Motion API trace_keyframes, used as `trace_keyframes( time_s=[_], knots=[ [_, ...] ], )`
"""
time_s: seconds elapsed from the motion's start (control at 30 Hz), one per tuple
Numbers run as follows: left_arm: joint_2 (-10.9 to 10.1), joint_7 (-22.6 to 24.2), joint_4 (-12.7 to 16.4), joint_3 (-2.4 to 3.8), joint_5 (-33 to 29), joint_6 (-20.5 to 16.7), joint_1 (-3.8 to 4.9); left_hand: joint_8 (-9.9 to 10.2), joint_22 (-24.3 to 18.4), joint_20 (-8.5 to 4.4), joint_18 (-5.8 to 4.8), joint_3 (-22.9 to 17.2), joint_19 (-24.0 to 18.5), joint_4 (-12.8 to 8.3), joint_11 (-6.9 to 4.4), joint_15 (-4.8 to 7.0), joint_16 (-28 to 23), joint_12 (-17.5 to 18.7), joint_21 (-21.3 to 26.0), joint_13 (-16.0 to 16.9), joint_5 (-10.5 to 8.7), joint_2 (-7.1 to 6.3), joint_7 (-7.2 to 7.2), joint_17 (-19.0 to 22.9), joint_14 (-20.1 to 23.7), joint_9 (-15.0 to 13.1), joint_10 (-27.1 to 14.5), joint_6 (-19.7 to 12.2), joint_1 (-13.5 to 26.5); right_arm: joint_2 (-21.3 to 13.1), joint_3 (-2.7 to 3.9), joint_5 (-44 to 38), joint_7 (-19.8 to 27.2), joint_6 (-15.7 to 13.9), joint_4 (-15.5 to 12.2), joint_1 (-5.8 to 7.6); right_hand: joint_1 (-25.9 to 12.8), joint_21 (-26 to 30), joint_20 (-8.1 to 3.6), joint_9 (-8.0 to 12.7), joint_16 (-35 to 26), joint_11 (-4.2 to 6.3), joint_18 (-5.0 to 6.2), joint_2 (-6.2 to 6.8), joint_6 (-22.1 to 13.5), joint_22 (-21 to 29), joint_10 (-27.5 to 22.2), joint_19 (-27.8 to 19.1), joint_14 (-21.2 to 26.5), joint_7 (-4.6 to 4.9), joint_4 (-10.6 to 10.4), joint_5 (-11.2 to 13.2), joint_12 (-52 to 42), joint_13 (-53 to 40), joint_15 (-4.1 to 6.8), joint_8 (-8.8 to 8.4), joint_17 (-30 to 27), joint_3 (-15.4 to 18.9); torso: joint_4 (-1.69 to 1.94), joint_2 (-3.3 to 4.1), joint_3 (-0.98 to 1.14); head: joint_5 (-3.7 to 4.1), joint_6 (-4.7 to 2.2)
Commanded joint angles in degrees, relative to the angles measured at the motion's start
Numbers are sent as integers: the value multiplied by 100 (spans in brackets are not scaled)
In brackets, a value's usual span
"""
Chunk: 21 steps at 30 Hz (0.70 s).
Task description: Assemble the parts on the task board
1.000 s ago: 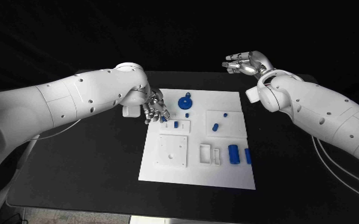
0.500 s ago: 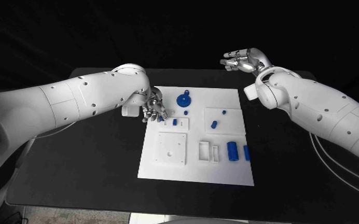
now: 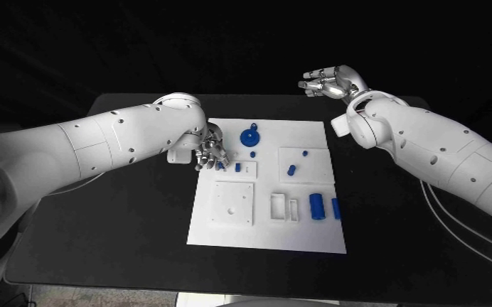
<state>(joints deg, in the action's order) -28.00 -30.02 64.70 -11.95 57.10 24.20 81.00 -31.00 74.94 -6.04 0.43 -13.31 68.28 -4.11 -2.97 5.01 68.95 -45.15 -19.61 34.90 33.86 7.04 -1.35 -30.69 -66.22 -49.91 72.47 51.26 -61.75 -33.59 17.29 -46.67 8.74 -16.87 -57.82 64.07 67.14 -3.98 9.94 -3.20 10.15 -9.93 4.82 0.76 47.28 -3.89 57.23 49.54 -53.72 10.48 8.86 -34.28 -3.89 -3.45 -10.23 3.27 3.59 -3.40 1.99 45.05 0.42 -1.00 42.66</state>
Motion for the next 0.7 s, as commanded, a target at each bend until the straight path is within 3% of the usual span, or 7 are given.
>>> trace_keyframes(
  time_s=[0.03,0.7],
  knots=[
    [28,103,-25,-1,52,-57,-19,-24,120,-22,24,-221,-28,-247,-17,16,32,-27,-21,9,-88,105,42,0,-41,-14,10,3,-193,7,3,-39,33,69,-11,-2,-26,-12,12,7,9,-6,-40,-24,-44,6,-49,-44,28,-13,-34,-30,17,9,9,-13,-8,7,4,-1,5,20,15],
    [95,90,-95,-1,53,-51,-61,-20,118,-22,23,-185,-30,-237,-16,15,40,-42,-34,14,-239,136,40,6,-45,-5,8,-7,-235,9,3,-39,32,79,-12,-3,-37,-12,13,7,9,-6,-40,-32,-47,6,-48,-46,30,-13,-53,-42,16,9,9,-14,-8,6,12,-6,-5,41,48]
  ],
)
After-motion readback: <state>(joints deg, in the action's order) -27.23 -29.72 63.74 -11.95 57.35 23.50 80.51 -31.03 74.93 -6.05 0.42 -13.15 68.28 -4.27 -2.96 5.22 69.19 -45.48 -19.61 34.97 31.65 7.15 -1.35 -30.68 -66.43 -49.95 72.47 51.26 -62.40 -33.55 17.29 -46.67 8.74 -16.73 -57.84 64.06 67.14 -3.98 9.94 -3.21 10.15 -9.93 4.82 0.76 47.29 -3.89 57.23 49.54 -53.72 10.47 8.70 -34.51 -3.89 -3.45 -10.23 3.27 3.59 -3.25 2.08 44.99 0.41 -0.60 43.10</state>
